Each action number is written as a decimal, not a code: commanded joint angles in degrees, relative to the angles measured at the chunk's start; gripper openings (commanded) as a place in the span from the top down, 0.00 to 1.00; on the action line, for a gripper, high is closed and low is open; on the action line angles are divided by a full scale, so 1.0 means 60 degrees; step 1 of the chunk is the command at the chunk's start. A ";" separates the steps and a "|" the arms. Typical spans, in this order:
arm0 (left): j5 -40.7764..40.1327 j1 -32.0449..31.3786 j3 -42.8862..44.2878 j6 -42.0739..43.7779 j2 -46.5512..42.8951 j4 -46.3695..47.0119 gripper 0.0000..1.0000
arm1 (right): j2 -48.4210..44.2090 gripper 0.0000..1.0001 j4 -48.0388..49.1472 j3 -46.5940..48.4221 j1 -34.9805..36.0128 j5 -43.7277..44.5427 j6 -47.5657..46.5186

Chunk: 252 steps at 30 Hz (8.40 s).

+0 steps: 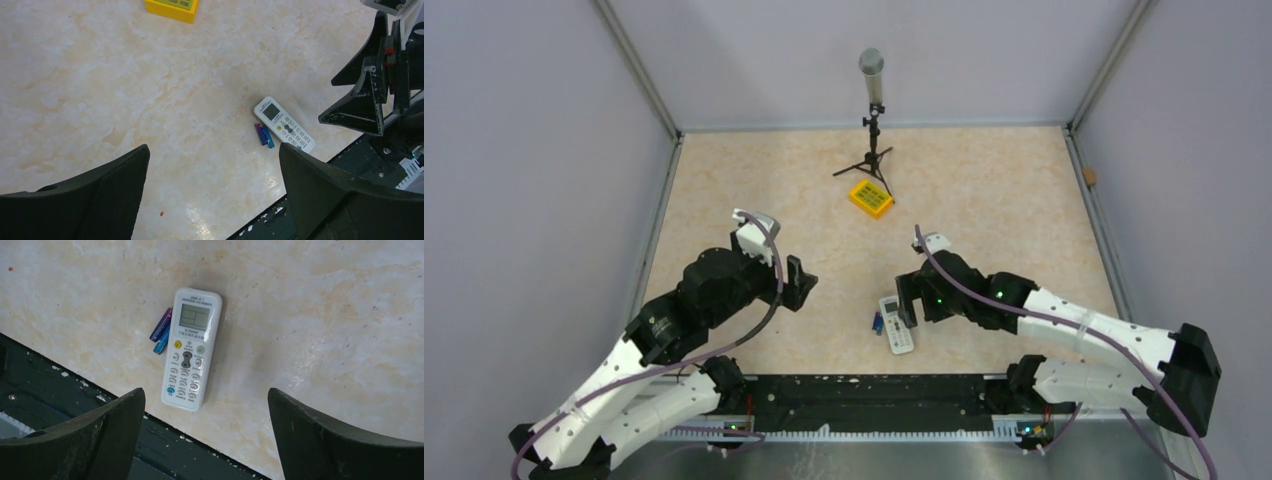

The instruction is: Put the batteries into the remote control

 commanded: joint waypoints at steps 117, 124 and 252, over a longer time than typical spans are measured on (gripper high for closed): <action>0.8352 0.3104 -0.4408 -0.7127 0.0940 1.0263 0.01 | -0.0667 1.00 1.0303 -0.2712 0.0427 -0.5999 0.2976; 0.8700 0.3103 -0.4864 -0.8052 0.0727 1.1714 0.01 | -0.0638 1.00 1.1313 -0.2924 0.0425 -0.6328 0.3405; 0.9505 0.3142 -0.4048 -0.5246 -0.0373 0.7702 0.01 | 0.0059 1.00 0.1705 0.1462 0.0340 -0.7249 -0.2070</action>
